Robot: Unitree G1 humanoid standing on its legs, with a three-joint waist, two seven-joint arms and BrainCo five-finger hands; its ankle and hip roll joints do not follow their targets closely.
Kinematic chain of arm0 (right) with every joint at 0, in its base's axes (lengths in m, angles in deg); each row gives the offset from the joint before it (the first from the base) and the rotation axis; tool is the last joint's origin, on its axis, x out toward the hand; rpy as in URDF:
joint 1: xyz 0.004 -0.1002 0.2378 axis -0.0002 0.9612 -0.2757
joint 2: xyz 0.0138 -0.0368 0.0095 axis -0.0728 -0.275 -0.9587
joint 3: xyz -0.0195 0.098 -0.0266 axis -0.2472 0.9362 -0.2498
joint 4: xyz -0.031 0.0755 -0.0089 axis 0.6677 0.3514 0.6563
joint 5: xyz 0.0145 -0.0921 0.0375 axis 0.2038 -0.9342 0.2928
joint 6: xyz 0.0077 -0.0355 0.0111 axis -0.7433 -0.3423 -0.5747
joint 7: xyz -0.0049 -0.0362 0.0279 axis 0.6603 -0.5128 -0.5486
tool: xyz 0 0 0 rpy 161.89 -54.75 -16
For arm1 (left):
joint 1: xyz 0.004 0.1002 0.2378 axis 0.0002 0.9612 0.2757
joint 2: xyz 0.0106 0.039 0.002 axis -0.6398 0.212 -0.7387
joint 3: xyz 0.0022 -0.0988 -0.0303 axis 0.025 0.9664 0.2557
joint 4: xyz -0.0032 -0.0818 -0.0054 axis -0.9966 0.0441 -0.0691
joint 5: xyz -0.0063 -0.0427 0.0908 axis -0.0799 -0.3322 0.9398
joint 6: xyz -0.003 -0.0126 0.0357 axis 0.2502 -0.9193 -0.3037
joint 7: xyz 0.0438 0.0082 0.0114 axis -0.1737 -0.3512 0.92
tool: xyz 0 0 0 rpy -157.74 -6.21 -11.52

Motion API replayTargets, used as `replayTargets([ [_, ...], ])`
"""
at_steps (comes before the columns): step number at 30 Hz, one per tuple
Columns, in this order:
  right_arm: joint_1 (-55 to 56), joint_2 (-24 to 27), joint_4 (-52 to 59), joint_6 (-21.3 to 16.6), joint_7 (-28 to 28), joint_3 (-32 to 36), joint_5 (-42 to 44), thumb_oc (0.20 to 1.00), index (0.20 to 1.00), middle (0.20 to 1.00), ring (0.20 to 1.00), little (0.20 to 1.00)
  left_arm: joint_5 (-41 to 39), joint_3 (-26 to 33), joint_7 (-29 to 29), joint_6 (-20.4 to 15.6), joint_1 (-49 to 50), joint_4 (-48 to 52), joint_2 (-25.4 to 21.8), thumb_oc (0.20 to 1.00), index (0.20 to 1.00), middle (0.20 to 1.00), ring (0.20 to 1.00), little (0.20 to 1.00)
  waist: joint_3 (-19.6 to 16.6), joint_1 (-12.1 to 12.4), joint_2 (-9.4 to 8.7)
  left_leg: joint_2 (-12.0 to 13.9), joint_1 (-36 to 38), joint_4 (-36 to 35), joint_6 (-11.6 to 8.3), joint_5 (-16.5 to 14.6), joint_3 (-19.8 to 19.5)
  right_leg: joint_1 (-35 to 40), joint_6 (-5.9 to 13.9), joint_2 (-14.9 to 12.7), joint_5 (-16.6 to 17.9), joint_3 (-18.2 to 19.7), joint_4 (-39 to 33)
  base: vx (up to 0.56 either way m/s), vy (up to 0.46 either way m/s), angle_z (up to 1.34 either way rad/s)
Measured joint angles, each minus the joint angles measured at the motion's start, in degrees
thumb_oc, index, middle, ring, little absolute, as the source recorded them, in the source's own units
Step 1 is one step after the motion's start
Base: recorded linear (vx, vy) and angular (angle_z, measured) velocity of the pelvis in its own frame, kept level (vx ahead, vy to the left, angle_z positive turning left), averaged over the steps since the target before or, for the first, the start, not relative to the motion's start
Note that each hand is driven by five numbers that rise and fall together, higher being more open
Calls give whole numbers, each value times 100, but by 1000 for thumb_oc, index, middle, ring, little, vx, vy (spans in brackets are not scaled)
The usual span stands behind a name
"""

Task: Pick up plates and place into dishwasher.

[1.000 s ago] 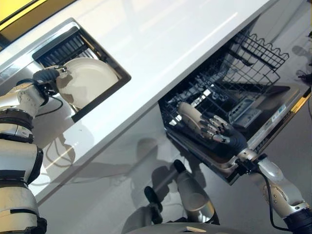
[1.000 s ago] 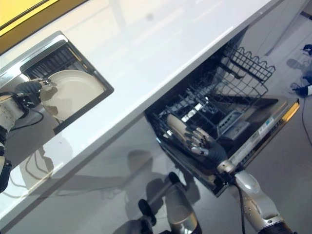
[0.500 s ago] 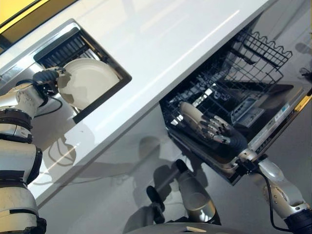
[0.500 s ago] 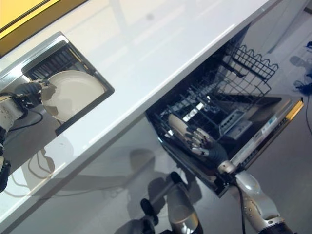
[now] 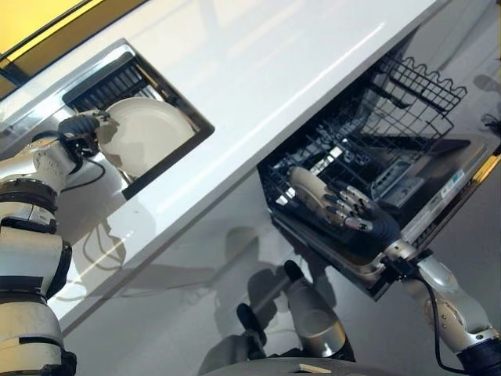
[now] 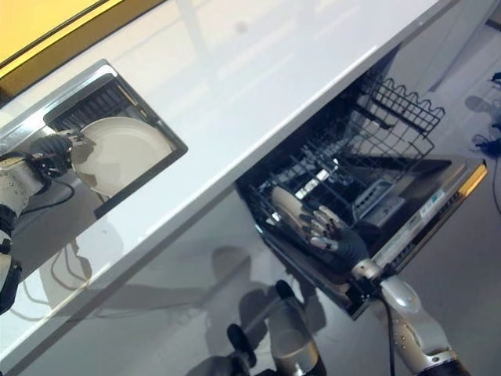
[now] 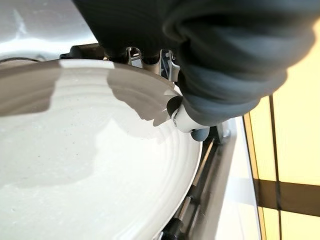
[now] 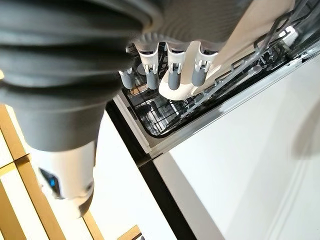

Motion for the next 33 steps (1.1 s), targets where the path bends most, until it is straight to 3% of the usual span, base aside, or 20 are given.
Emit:
replayTargets([
  [11, 75, -208, 2, 25, 37, 158, -47, 1000, 1000, 1000, 1000, 1000, 72, 220, -129, -56, 380, 802, 25, 200, 200, 200, 200, 200, -13, 173, 7, 17, 178, -30, 3, 4, -44, 206, -8, -1, -4, -54, -49, 6, -1, 1],
  [19, 239, -339, 2, 55, 31, 168, -122, 1000, 1000, 1000, 1000, 1000, 85, 242, -136, -70, 524, 1149, 109, 200, 200, 200, 200, 200, -456, 161, 50, 24, 228, -75, 2, 4, -33, 250, -11, 5, -3, -56, -93, 12, -10, -1],
  [33, 472, -339, 1, 237, 16, 195, -145, 1000, 1000, 1000, 1000, 1000, 2181, 236, -696, -478, 645, 1554, 124, 200, 200, 200, 200, 200, -951, 160, 117, 42, 384, -151, -1, 5, -33, 373, -4, 17, -35, -57, -95, 19, -16, 0],
])
